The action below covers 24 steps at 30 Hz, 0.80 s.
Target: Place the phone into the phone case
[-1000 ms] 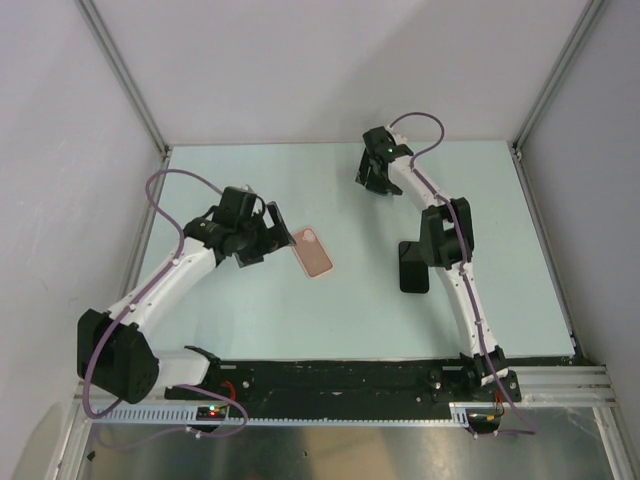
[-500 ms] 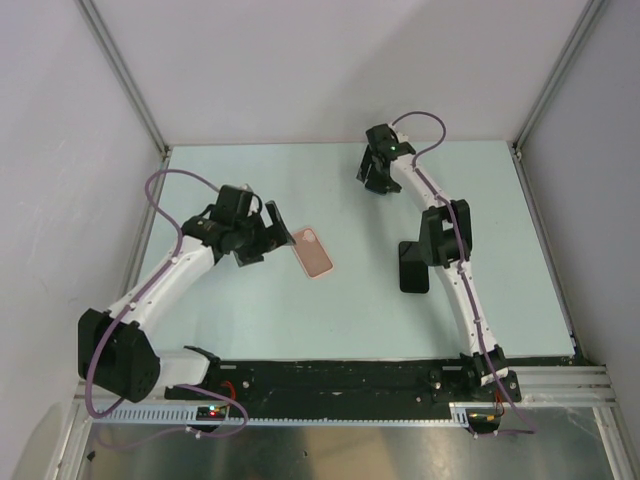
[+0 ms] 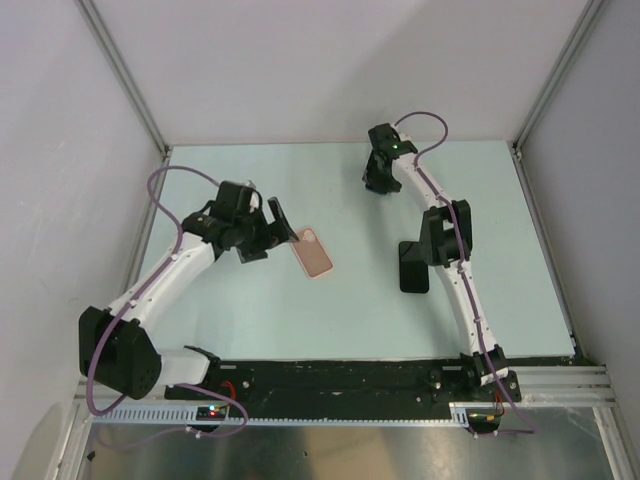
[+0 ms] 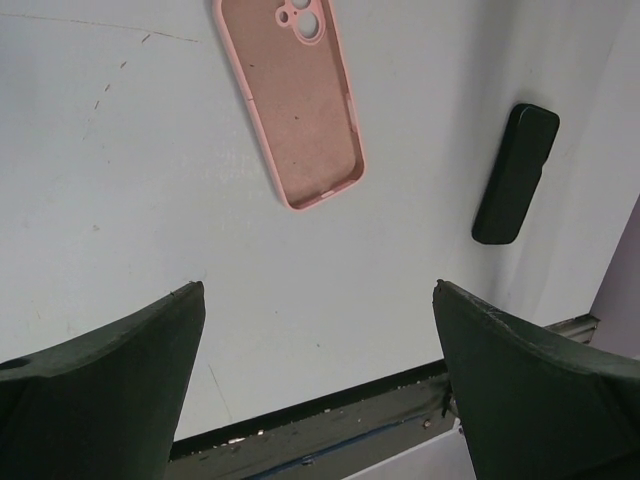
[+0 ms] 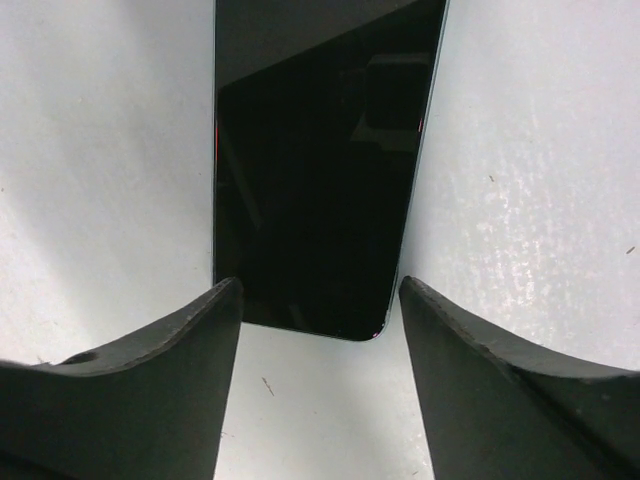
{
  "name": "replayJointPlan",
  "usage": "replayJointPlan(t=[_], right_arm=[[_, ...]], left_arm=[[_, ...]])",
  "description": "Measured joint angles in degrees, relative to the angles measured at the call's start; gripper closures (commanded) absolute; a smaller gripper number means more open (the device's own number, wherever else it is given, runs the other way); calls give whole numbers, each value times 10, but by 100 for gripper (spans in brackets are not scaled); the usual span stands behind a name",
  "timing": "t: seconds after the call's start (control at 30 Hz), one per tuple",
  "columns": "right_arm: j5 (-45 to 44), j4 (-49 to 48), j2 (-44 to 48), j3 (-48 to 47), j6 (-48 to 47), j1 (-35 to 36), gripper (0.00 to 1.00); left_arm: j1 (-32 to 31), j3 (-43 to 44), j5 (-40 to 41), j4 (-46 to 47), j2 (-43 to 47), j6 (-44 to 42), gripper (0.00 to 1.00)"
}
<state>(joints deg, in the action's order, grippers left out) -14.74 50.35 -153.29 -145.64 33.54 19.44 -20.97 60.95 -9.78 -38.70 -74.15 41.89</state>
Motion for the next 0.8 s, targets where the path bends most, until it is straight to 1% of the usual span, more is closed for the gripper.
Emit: replayJointPlan(t=[0.13, 0.23, 0.3, 0.37, 0.47, 0.53, 0.6, 0.63, 0.67, 0.7, 0.73, 0.8], right_arm=[[0, 5, 0, 0, -1, 2, 41], [-7, 6, 1, 2, -2, 2, 48], [-11, -3, 14, 27, -3, 2, 53], [-12, -24, 40, 75, -5, 3, 57], [-13, -56, 96, 181, -10, 9, 59], [-10, -81, 146, 273, -14, 12, 59], [-3, -109, 199, 363, -17, 14, 62], [5, -123, 223, 404, -17, 15, 67], [14, -135, 247, 441, -17, 14, 71], [27, -146, 267, 475, -17, 10, 77], [39, -152, 281, 497, -16, 7, 81], [59, -158, 290, 510, -14, -7, 92]], left_arm=[[0, 8, -6, 0, -8, -2, 0], [0, 11, -10, 0, -13, -3, 0], [0, 16, -10, 0, -18, -3, 1], [0, 24, -10, 0, -27, -2, 2], [0, 52, -9, 0, -59, 3, 10], [0, 80, -7, -1, -92, 9, 20], [0, 129, -3, 3, -145, 18, 35], [0, 165, 1, 4, -181, 21, 46], [0, 192, 4, 9, -210, 26, 54], [0, 237, 5, 9, -252, 30, 62], [0, 272, 6, 18, -288, 36, 68], [0, 354, 2, 27, -365, 45, 77]])
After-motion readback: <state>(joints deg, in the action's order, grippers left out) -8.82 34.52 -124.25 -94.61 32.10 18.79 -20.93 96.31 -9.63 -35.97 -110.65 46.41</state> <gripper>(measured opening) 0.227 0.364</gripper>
